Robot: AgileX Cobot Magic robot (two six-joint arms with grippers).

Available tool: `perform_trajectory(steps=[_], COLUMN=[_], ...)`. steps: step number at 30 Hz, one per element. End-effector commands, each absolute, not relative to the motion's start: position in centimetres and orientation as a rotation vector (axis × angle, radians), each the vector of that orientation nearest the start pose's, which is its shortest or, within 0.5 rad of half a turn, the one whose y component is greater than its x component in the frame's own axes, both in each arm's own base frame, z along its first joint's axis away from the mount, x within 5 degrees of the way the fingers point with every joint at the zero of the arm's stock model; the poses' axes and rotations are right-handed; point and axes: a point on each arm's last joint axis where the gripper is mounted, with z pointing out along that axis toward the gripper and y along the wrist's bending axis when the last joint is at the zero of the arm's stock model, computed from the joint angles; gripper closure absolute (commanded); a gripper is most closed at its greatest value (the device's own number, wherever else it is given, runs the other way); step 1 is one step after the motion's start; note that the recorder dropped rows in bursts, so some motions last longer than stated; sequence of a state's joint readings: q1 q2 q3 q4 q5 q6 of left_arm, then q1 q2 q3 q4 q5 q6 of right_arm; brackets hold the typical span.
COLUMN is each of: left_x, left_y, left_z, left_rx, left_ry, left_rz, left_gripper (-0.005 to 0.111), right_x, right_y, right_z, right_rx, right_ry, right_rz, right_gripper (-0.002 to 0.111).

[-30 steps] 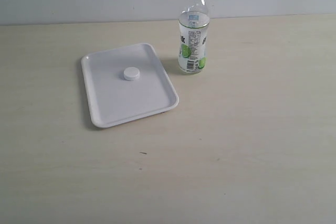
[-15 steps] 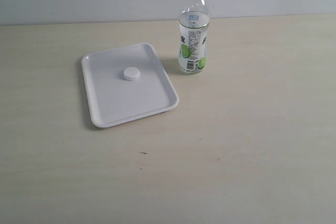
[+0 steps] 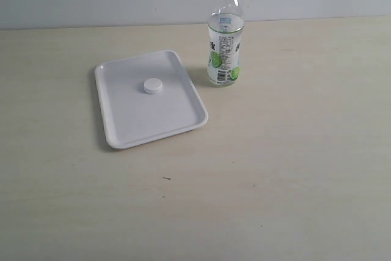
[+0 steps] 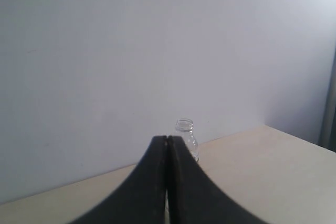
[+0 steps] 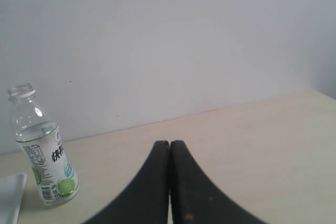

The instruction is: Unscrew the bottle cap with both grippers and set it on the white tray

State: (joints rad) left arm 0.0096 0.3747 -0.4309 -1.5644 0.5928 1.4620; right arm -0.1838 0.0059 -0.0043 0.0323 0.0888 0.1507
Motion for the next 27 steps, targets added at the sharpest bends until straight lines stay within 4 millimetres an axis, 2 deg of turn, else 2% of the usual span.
perform_trajectory(steps=[1,13,16,18,20,23,27], left_x=[7.1,7.1,7.3,7.2,6.9,5.6,3.4], left_y=[-5.0,-5.0,-4.8,-5.0,-5.4,-5.5,-5.6], left_z=[33.0,33.0,32.9,32.9,32.9,32.8,30.7], left_rx=[0.403,0.403,0.443,0.443,0.376,0.334,0.394], left_ry=[1.415,1.415,1.409,1.41,1.446,1.426,1.368], left_rz=[-0.503,-0.503,-0.411,-0.444,-0.615,-0.695,-0.71], left_gripper=[0.107,0.107,0.107,0.107,0.107,0.107,0.107], right_x=[5.6,5.6,5.6,5.6,5.6,5.6,5.6], right_y=[-1.0,-1.0,-1.0,-1.0,-1.0,-1.0,-1.0], right_z=[20.4,20.4,20.4,20.4,20.4,20.4,20.4], right_rx=[0.28,0.279,0.279,0.279,0.279,0.279,0.279], right_ry=[1.558,1.558,1.558,1.558,1.558,1.558,1.558], right_rz=[0.002,0.001,0.001,0.001,0.001,0.001,0.001], right_gripper=[0.108,0.108,0.108,0.108,0.108,0.108,0.108])
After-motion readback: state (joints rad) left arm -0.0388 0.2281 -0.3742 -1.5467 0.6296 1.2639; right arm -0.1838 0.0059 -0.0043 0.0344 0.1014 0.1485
